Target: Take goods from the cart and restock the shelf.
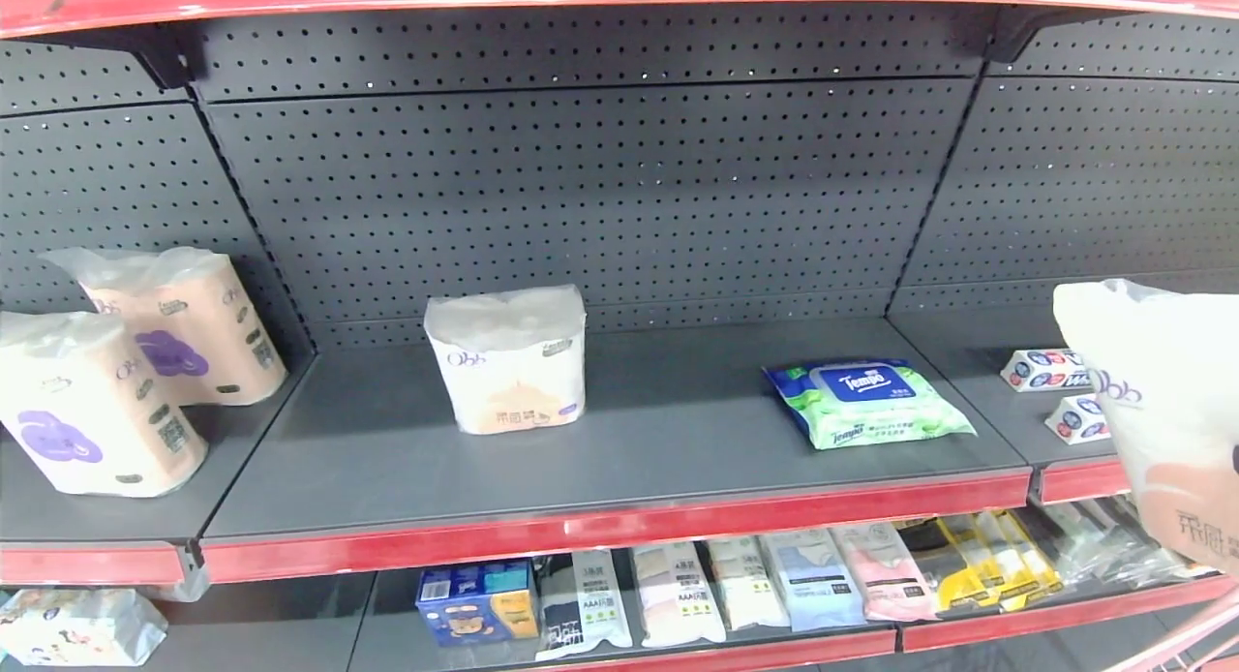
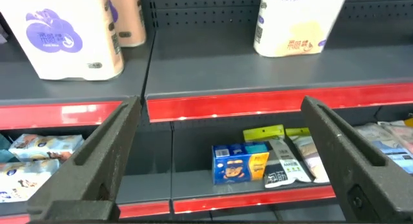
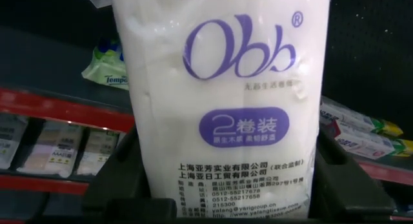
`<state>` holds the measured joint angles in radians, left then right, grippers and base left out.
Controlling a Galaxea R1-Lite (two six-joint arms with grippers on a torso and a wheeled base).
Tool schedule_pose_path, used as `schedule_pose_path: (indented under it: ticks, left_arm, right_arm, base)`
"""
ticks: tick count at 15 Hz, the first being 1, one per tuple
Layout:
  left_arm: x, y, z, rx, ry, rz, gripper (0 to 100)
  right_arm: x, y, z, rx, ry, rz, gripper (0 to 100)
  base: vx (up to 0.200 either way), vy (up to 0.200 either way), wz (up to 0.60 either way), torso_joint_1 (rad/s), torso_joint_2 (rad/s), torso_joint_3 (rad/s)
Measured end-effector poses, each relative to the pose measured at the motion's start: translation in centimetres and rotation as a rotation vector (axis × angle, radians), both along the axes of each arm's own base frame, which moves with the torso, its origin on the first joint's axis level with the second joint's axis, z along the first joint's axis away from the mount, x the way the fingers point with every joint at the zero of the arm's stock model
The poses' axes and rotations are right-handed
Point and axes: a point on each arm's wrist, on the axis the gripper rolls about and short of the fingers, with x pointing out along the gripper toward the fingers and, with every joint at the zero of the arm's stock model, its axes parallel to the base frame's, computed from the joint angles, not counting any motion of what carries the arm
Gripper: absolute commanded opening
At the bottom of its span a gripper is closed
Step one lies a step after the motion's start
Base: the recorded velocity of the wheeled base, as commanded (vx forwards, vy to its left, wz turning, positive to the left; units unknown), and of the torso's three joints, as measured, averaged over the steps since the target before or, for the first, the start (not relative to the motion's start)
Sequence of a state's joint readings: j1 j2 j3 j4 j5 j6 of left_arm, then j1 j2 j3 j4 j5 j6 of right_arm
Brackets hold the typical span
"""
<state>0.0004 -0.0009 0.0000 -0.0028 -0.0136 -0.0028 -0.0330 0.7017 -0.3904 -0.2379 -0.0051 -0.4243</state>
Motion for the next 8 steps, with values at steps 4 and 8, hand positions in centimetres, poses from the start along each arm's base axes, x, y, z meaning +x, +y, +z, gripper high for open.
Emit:
schedule_pose_path:
  ticks: [4,8]
  left_arm:
    - [0.00,-0.01,0.00,0.004,0.000,-0.004,100]
    - [0.00,-0.02,-0.01,0.004,0.001,-0.006,100]
  right_arm:
    - [0.00,-0.13,-0.19,0.152,-0.004,-0.025,0]
    - [-0.16,-0.22,0.49,0.241,-0.042,-0.051,0]
  base:
    - [0.000,0.000,0.00,0.000,0.00,0.000]
    - [0.000,0.000,0.00,0.000,0.00,0.000]
